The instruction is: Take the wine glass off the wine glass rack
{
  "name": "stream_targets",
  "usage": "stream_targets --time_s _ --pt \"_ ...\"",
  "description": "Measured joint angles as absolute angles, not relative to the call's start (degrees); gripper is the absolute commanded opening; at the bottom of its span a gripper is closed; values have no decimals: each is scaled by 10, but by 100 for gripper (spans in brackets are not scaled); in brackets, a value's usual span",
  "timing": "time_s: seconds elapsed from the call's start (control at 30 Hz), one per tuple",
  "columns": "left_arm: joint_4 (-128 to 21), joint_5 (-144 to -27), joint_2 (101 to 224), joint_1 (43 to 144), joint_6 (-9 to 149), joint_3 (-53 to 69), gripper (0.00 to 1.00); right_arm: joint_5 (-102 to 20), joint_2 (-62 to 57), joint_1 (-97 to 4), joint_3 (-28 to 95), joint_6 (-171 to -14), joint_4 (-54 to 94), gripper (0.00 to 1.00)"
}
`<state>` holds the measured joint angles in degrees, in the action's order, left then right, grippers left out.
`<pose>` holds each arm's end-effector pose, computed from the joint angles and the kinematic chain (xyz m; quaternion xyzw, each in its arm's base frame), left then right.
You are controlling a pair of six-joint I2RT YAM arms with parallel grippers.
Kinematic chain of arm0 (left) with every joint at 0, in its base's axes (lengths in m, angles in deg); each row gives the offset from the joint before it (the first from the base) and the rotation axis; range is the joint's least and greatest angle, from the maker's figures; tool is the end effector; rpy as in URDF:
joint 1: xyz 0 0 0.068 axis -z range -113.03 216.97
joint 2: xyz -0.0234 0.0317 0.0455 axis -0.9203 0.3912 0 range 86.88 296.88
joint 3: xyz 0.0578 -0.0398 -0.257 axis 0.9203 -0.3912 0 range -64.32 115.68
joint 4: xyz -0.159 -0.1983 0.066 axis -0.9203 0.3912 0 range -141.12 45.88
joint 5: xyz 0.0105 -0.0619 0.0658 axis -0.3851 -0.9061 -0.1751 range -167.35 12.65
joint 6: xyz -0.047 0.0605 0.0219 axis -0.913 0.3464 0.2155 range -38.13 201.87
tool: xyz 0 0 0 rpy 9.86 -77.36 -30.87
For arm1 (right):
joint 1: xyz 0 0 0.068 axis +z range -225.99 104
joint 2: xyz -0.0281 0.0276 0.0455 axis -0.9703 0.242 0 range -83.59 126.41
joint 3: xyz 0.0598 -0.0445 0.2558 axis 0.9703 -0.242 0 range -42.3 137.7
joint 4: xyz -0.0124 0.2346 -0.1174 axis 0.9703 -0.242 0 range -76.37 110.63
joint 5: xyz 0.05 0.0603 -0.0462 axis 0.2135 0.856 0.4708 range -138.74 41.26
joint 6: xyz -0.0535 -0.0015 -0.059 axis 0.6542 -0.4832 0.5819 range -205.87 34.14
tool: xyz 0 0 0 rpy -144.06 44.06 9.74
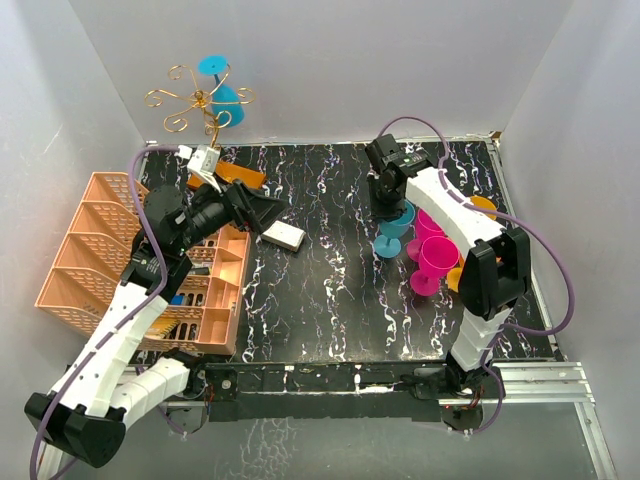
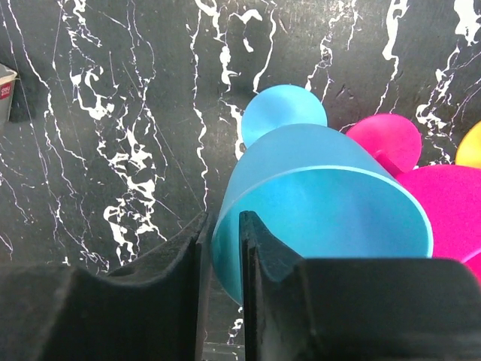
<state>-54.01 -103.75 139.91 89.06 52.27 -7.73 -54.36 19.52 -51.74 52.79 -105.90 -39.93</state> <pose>0.2127 -0.1192 0.4096 0.1275 0.6584 -0.4534 0.5871 0.3516 0.1511 0.2568 -0.0270 0.9811 0.0253 0.1902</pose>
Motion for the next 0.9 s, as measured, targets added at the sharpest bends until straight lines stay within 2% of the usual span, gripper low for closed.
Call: stream_targets --time_s 0.27,0.4,0.47,0.9 --pt "-541 -1041 1426 895 523 -41 97 -515 164 -517 528 -1050 -404 75" --pt "-544 -1046 1445 896 521 -32 97 -487 112 -517 527 -1035 -396 86" --pt "-546 -1049 1453 896 517 -31 97 -479 74 -517 513 -1027 -375 98" --pt "-541 -1032 1511 896 484 0 97 -487 -256 -517 221 -1008 -146 99"
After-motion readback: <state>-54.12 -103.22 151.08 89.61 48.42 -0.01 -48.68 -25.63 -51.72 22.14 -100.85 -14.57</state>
